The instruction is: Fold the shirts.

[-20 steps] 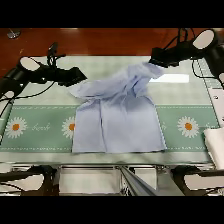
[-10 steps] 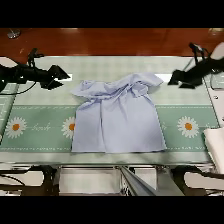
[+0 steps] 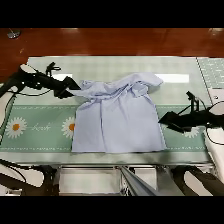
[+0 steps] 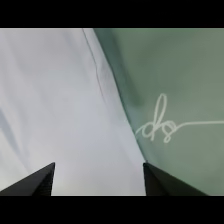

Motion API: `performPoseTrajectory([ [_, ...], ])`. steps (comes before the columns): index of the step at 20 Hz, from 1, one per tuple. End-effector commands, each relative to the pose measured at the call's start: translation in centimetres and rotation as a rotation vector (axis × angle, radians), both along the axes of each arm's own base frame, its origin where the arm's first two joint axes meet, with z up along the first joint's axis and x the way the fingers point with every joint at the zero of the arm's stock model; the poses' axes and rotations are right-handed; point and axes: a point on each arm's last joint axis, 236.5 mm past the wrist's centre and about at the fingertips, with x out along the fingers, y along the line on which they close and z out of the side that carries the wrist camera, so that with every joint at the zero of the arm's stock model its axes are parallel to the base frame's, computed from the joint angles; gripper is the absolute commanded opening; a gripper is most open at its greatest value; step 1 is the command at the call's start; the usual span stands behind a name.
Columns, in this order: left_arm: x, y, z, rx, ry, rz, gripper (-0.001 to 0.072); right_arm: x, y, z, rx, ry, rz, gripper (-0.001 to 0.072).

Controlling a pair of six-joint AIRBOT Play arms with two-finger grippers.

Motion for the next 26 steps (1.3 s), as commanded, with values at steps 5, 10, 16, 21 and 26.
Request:
performPoseTrajectory([
  [5,1.9,-5.7,-0.9,-0.024,-0.087,-0.007,0.0703,-2.7,1.6,-1.0,0.048,0.036,0.006,0.0622],
  [10,2.4,-6.0,-0.7,-0.019,-0.100,0.004,0.0243,-4.1,2.2,-0.9,0.072,0.085,0.043,0.0622],
  [16,1.8,-6.5,-0.1,-0.028,-0.121,-0.070,0.0022,-8.3,-2.1,-3.2,-0.129,0.247,0.096,0.0622],
  [21,1.7,-6.5,-0.1,-0.029,-0.119,-0.072,0.0022,-9.4,-0.7,-3.5,-0.050,0.310,0.152,0.0622],
  [26,1.4,-6.6,-0.1,-0.035,-0.109,-0.082,0.0022,-7.0,1.7,-4.3,0.072,0.261,0.121,0.0621],
])
